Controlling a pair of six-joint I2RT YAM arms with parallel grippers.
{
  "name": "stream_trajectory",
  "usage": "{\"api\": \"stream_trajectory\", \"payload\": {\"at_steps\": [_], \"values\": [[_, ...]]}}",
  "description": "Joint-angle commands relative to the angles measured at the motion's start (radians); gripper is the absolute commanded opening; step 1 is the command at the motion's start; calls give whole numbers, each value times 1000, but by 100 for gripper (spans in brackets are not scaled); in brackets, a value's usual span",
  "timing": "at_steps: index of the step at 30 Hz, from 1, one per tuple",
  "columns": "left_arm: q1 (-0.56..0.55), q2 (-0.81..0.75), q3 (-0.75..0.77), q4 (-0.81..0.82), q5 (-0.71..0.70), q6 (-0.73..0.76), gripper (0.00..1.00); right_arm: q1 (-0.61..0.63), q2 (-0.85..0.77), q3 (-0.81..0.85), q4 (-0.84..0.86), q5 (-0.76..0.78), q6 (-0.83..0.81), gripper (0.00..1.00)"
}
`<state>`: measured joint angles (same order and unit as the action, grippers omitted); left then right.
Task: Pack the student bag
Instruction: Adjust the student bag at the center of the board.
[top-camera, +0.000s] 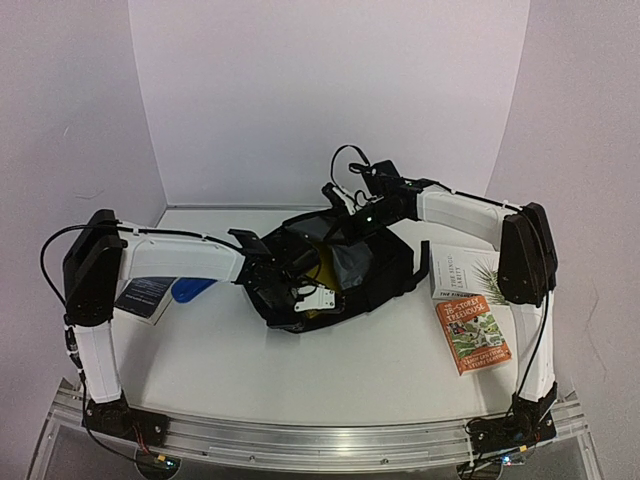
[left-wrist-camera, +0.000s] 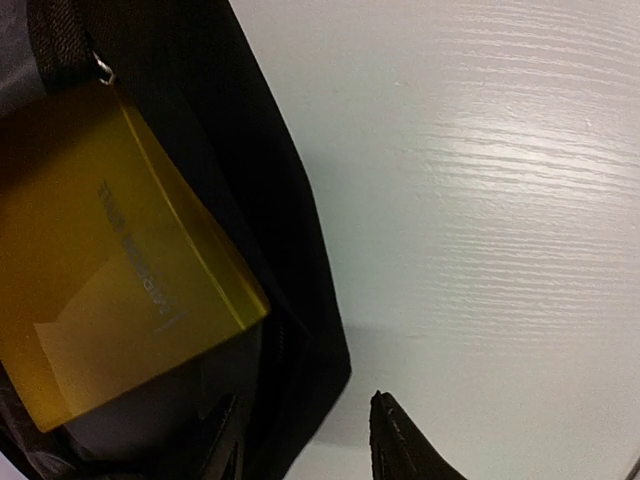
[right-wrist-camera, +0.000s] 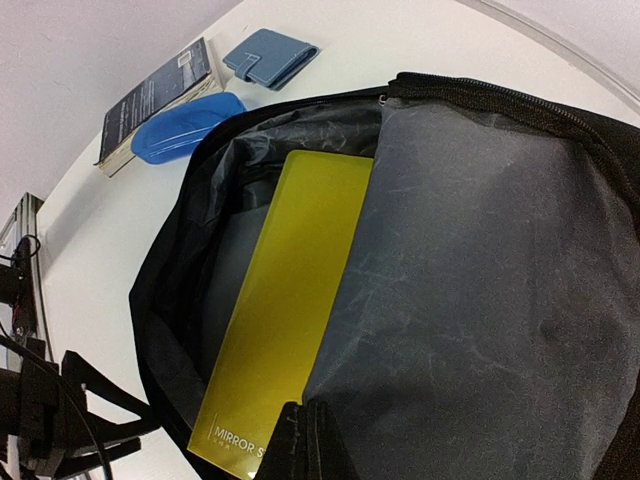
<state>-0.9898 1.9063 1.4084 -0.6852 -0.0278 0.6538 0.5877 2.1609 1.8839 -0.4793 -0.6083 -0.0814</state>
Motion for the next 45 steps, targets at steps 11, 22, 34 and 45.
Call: {"api": "stream_trajectory", "payload": {"at_steps": [11, 22, 34, 45], "values": [[-48, 63, 75, 74, -187, 64, 1, -9, 7, 5, 18, -14, 7, 0], [-72, -101, 226, -177, 23, -136, 0, -13, 30, 21, 18, 24, -2, 0], [27, -247, 179, -139, 155, -360, 0, -17, 59, 60, 19, 30, 17, 0], [92, -319, 4, 17, 184, -600, 50, -17, 38, -7, 20, 15, 22, 10]]}}
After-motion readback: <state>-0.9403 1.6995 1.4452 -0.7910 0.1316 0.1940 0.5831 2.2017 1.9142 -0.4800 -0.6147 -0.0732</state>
